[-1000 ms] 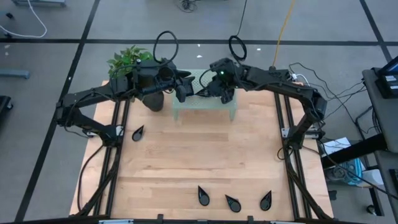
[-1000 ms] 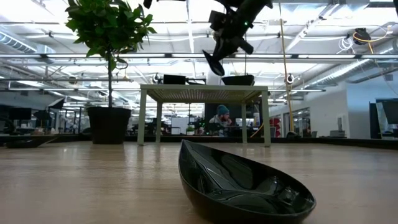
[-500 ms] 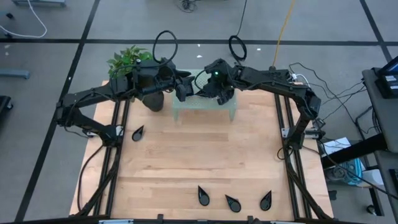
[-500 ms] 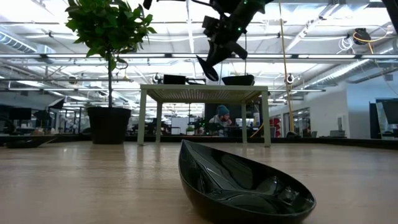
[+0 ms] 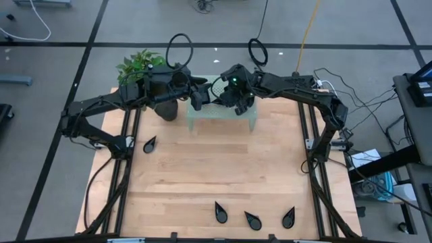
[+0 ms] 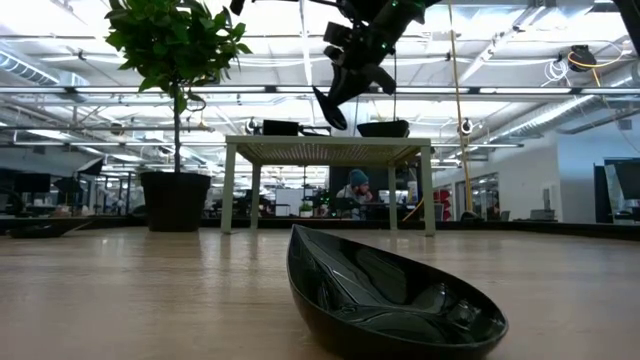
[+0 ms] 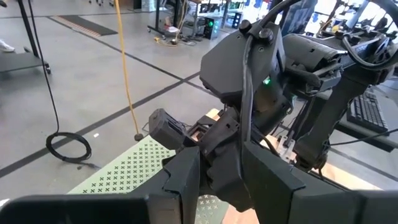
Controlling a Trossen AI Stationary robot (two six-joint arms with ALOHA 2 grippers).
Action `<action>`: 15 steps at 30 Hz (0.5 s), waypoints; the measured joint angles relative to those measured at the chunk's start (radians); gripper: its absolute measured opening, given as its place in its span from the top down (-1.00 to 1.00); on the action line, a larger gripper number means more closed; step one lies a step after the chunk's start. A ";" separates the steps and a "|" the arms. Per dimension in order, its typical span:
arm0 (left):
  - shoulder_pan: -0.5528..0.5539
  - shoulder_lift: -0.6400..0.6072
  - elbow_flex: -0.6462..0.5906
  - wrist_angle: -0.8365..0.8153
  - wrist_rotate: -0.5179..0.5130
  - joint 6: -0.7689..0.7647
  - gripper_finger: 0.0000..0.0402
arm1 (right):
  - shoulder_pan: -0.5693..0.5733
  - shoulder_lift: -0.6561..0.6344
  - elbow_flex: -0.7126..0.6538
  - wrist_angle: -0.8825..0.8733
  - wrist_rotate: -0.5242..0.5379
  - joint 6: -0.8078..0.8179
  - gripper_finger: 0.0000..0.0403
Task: Pick & Place Mini shaped plates
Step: Stack the drop shaped plate on top of the other drop shaped plate on the shelf
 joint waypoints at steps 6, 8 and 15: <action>0.000 0.000 0.000 -0.001 0.000 0.000 0.38 | 0.000 0.000 0.000 -0.008 -0.002 -0.004 1.00; 0.000 0.000 0.000 -0.001 0.000 0.001 0.38 | 0.000 0.000 0.000 -0.007 -0.002 -0.020 1.00; 0.000 0.000 0.000 -0.001 0.000 0.001 0.38 | -0.012 0.000 0.000 -0.007 -0.028 -0.050 1.00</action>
